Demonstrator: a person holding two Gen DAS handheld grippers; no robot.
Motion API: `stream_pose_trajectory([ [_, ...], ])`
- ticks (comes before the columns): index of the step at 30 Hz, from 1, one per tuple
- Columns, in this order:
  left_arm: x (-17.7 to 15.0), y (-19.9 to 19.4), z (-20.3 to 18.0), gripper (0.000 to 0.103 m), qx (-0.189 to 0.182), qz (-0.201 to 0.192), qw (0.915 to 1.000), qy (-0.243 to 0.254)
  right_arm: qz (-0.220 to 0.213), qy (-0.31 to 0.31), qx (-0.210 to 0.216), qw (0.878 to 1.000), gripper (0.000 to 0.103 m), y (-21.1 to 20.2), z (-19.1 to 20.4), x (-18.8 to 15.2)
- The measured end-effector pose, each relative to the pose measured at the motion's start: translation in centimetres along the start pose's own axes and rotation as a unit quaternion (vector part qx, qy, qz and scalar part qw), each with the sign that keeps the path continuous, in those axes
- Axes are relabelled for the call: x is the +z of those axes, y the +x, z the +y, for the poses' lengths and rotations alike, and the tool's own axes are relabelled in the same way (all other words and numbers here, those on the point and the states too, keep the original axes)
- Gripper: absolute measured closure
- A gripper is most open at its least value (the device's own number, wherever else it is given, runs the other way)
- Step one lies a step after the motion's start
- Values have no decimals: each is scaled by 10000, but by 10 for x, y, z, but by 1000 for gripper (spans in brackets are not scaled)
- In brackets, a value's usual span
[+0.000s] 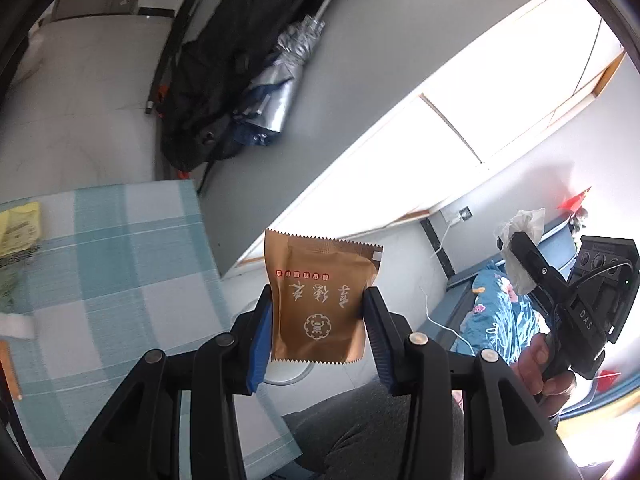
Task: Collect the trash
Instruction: 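Lift the brown packet with the left gripper while the right gripper carries the tissue toward the bin, then hold the brown packet and tissue over the white bin, then open the right gripper to drop the white tissue into the bin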
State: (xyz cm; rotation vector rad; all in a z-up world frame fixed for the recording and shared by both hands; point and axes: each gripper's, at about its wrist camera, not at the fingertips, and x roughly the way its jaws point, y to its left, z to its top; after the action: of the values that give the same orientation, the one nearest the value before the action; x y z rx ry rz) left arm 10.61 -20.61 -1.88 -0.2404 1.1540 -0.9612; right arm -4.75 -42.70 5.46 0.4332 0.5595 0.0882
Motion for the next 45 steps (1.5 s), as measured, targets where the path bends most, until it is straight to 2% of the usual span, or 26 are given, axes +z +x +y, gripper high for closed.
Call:
stream_pose_trajectory([
  [6, 2, 94, 0, 65, -364, 944, 9945, -287, 355, 800, -477, 9950, 82, 9, -86, -34],
  [10, -4, 145, 5, 65, -90, 1503, 9883, -259, 874, 1480, -666, 9829, 82, 35, -146, -78],
  [12, -9, 170, 10, 65, -83, 1748, 9840, -328, 1084, 1832, -650, 9749, 83, 48, -169, -103],
  [19, -22, 231, 21, 65, 320, 2445, 9684, -373, 1710, 2560, -554, 9498, 84, 97, -215, -170],
  [23, -32, 267, 28, 65, 684, 2928, 9530, -363, 2116, 2904, -387, 9324, 84, 131, -230, -205],
  [27, -41, 290, 40, 65, 660, 3274, 9401, -685, 2517, 3253, -234, 9112, 82, 158, -243, -231],
  [28, -43, 295, 43, 65, 668, 3335, 9374, -749, 2669, 3303, -186, 9052, 82, 166, -244, -239],
  [30, -47, 305, 48, 65, 746, 3499, 9299, -853, 2866, 3295, -132, 8995, 81, 180, -242, -251],
  [32, -50, 308, 50, 65, 691, 3582, 9260, -974, 3031, 3298, -146, 8940, 80, 187, -241, -260],
  [34, -51, 310, 52, 63, 795, 3579, 9250, -993, 3102, 3345, -156, 8898, 74, 195, -243, -268],
  [36, -51, 314, 55, 63, 858, 3604, 9232, -1025, 3126, 3408, -205, 8864, 59, 198, -247, -271],
  [38, -48, 312, 54, 61, 880, 3618, 9217, -1090, 3169, 3424, -206, 8843, 49, 203, -250, -273],
  [39, -48, 311, 54, 59, 914, 3623, 9210, -1098, 3191, 3419, -209, 8837, 48, 202, -255, -275],
  [40, -46, 312, 55, 50, 941, 3613, 9212, -1090, 3224, 3395, -214, 8834, 48, 204, -255, -276],
  [41, -46, 310, 54, 38, 1006, 3588, 9219, -1059, 3248, 3380, -241, 8830, 45, 207, -255, -276],
  [42, -44, 311, 52, 32, 1040, 3550, 9233, -1030, 3268, 3384, -287, 8820, 42, 209, -255, -275],
  [45, -42, 308, 43, 30, 927, 3539, 9262, -911, 3237, 3379, -320, 8832, 41, 207, -254, -273],
])
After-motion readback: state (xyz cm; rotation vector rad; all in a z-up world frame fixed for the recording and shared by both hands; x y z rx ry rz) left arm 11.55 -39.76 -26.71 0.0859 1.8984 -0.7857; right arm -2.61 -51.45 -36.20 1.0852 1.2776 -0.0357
